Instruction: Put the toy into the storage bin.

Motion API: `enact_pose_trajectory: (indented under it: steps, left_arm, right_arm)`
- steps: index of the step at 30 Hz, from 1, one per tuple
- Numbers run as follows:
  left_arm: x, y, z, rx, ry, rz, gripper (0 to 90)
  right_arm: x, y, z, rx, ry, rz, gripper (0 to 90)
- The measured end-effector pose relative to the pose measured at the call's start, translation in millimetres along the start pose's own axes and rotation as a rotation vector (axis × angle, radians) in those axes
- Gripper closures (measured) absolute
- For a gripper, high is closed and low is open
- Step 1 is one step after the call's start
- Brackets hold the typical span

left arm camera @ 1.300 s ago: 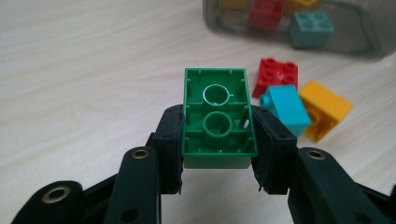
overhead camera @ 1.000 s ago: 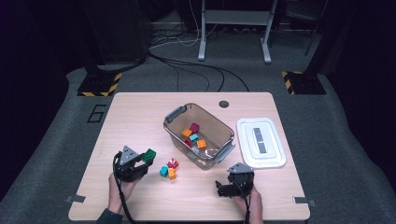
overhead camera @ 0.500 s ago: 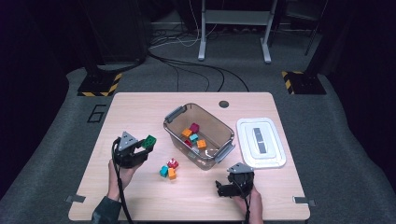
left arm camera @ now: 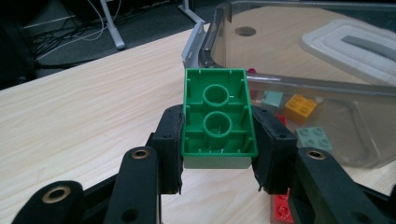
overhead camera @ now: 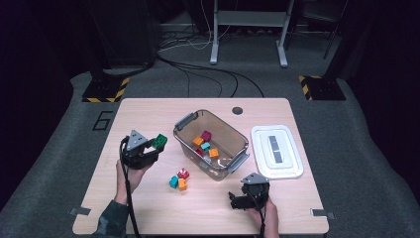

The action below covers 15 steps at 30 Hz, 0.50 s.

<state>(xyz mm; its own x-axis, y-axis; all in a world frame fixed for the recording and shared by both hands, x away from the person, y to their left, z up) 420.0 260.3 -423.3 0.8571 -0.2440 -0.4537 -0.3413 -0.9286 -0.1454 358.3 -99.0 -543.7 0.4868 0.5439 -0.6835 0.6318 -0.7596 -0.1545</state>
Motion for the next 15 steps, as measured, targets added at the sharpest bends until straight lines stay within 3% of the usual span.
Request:
enact_pose_trajectory:
  steps: [15]
  left_arm:
    - [2.1, 2.3, -33.5, 0.061, 0.035, 0.002, 58.5]
  right_arm:
    - [0.2, -0.4, -0.1, 0.005, 0.003, 0.002, 0.4]
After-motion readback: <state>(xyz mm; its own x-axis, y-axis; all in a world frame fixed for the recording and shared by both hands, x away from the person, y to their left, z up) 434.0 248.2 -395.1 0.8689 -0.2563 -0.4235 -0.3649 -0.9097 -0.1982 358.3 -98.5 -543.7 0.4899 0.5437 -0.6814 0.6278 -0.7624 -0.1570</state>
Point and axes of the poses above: each handheld gripper's, and its own axes: x roughly forward along the jaws, z roughly out of its underside, y roughly to its right, the point moved 2 cm from there along x, roughly forward along the jaws, and after that the axes turned 13 degrees about -z, right-handed, at the moved point
